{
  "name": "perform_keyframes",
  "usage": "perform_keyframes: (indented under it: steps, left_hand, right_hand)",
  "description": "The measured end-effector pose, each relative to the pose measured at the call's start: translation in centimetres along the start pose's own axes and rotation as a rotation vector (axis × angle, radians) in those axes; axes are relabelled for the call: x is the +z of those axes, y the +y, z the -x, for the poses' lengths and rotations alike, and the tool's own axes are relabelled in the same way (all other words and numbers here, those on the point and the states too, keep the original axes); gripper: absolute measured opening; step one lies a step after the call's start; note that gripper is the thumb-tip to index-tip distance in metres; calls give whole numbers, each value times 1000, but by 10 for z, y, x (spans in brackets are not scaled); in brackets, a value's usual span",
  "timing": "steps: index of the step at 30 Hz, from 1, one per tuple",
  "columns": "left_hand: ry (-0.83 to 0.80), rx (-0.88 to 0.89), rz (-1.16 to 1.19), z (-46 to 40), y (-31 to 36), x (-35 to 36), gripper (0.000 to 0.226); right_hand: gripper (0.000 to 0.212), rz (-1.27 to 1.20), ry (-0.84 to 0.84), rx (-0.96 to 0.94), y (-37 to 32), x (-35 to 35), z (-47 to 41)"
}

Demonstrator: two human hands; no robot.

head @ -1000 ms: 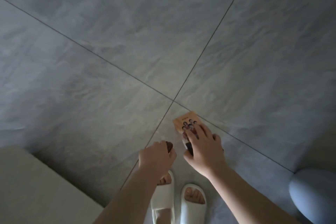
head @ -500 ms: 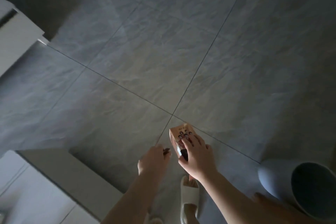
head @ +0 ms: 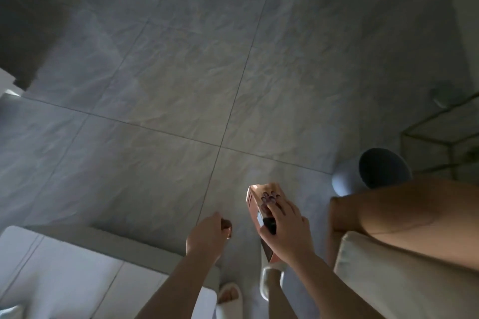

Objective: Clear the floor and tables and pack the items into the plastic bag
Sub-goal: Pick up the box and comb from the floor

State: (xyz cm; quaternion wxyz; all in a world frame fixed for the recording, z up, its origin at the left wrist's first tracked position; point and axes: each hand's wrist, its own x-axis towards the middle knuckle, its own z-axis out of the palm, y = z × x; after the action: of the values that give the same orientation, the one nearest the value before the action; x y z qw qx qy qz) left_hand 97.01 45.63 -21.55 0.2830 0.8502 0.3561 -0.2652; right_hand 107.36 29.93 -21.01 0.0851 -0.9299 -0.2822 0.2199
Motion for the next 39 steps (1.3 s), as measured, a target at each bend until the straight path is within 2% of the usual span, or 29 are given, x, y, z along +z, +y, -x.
perform_keyframes:
  steps: [8,20,23,26,30,35,39]
  left_hand:
    - [8,214,-67,50,52,41,21]
    - [-101,463,-211,159,151,153,22]
    - [-155,538,-215,208,179,190,23]
    - [-187,613,-235,262,211,223,26]
    - [-240,689,-262,326,246,269,23]
    - [-369,814,-373,388,257,316,21]
    - [-498,868,-467,419,246,345,23]
  right_hand:
    - [64,-82,17,165,49,-20,92]
    - [58,-262,114,423,164,-14,277]
    - [60,-290,160,475,189,-13,342]
    - [77,-313,220,527,210,-12,407]
    - [60,-336,230,651,236,0,488]
    - [73,-411,244,846,244,30,569]
    - [63,-494,298,1005,231,65,618]
